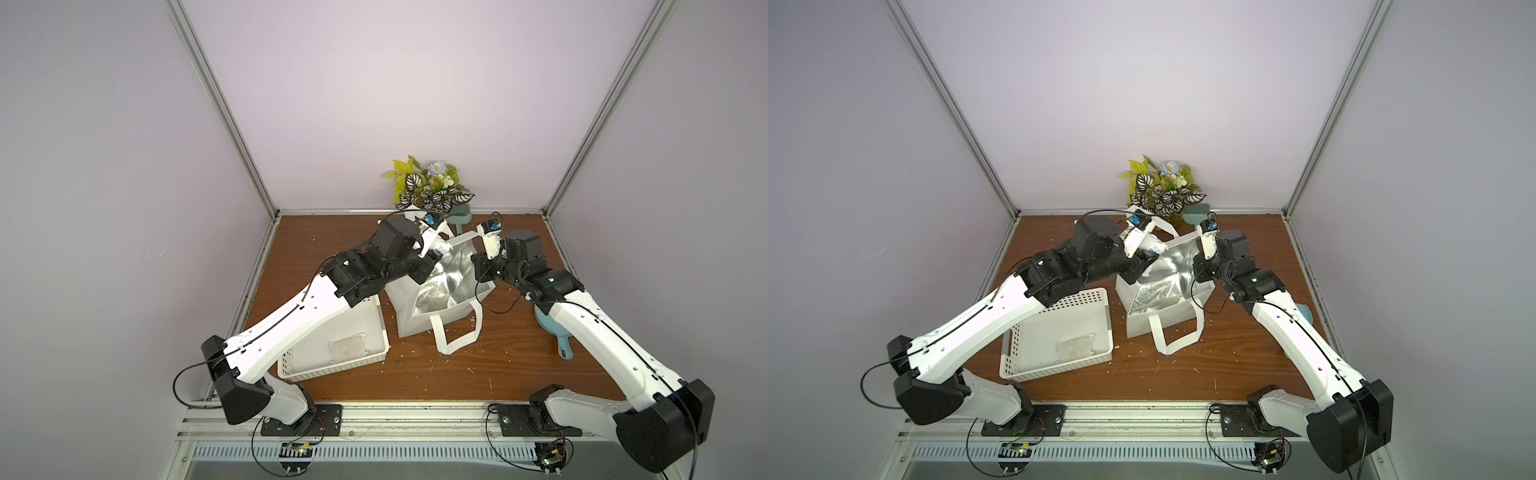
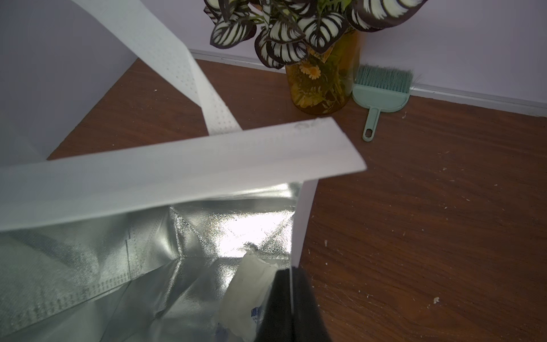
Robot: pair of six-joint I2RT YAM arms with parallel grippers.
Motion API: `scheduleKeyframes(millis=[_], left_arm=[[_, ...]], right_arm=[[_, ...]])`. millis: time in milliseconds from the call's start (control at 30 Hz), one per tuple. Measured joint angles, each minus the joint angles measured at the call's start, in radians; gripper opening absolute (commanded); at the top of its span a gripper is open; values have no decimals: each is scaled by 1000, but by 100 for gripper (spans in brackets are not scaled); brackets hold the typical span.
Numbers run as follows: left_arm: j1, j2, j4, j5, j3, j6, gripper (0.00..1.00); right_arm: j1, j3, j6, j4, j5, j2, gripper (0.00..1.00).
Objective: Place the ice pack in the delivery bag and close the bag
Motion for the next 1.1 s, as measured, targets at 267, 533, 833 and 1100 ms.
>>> scheduleKeyframes(millis=[267, 533, 833, 1100], left_arm=[[-57, 56, -3, 23, 9, 68, 20], [-57, 98, 0, -35, -42, 119, 20], [-50, 192, -30, -76, -96, 136, 19], [-27, 296, -49, -54, -87, 152, 23]], right_arm=[[-11, 3, 5, -11, -26, 0, 5], [-11, 3, -5, -23, -78, -21, 6], [-11, 3, -14, -45, -134, -51, 6], [-11, 3, -15, -51, -157, -53, 6]])
